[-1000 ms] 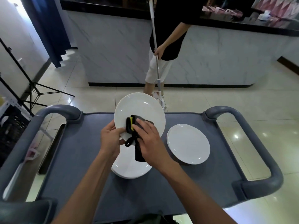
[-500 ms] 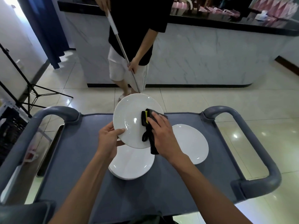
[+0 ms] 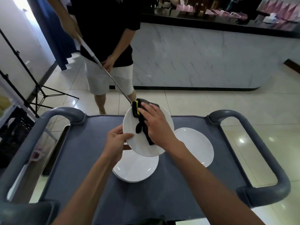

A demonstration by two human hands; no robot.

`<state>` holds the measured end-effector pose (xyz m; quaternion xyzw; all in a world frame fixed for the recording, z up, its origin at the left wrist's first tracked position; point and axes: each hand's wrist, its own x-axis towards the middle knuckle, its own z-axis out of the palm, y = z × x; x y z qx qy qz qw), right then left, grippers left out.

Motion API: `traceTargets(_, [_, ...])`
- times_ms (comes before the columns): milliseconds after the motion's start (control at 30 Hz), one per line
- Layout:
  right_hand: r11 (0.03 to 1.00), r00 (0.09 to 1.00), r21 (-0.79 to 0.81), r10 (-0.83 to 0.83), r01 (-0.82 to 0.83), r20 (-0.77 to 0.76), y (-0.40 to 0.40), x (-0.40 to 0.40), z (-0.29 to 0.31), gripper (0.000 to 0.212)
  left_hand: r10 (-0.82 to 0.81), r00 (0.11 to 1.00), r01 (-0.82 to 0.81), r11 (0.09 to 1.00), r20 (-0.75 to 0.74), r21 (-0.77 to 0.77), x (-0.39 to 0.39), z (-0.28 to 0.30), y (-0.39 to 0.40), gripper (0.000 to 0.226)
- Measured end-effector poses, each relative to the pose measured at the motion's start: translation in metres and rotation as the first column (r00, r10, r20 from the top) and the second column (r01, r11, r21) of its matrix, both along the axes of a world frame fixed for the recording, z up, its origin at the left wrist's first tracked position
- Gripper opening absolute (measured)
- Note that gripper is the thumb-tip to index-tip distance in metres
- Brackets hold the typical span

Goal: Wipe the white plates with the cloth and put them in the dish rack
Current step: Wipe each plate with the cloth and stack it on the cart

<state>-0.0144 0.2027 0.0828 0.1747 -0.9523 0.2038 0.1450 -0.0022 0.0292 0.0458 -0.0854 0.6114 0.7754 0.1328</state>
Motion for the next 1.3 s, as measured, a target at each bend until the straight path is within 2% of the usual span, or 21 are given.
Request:
traceTargets(200, [0.991,0.991,0.013,0.134,-0.134,0.028,-0.012,0.011,-0.009,0.051,0.049,0.999,-0.049,0.998,0.015,0.035,-0.002,0.001,-0.003,0.036])
traceTargets(600, [0.995,0.991,-0.031,0.098,-0.095,0.094,0.015,0.039,-0.037,0.056,0.135,0.991,-0.136,0.988,0.009,0.08,-0.015,-0.005,-0.009,0.039])
traceTargets(1033, [0.999,0.999,-0.03,0.044,-0.044,0.013,0.001,0.034,-0.034,0.06,0.051,0.998,-0.05,0.999,-0.022,0.018,-0.015,-0.001,0.002,0.033])
traceTargets(1200, [0.999,1.0,-0.042,-0.012,0.012,-0.004,-0.007,0.019,-0.02,0.049,-0.003,1.0,0.003,1.0,-0.005,0.009,-0.008,-0.003,0.003,0.036])
traceTargets(1300, [0.999,0.999,-0.038,-0.037,0.036,-0.018,-0.006,0.008,-0.014,0.054,-0.033,0.999,0.033,0.999,-0.003,-0.004,-0.005,-0.006,0.002,0.035])
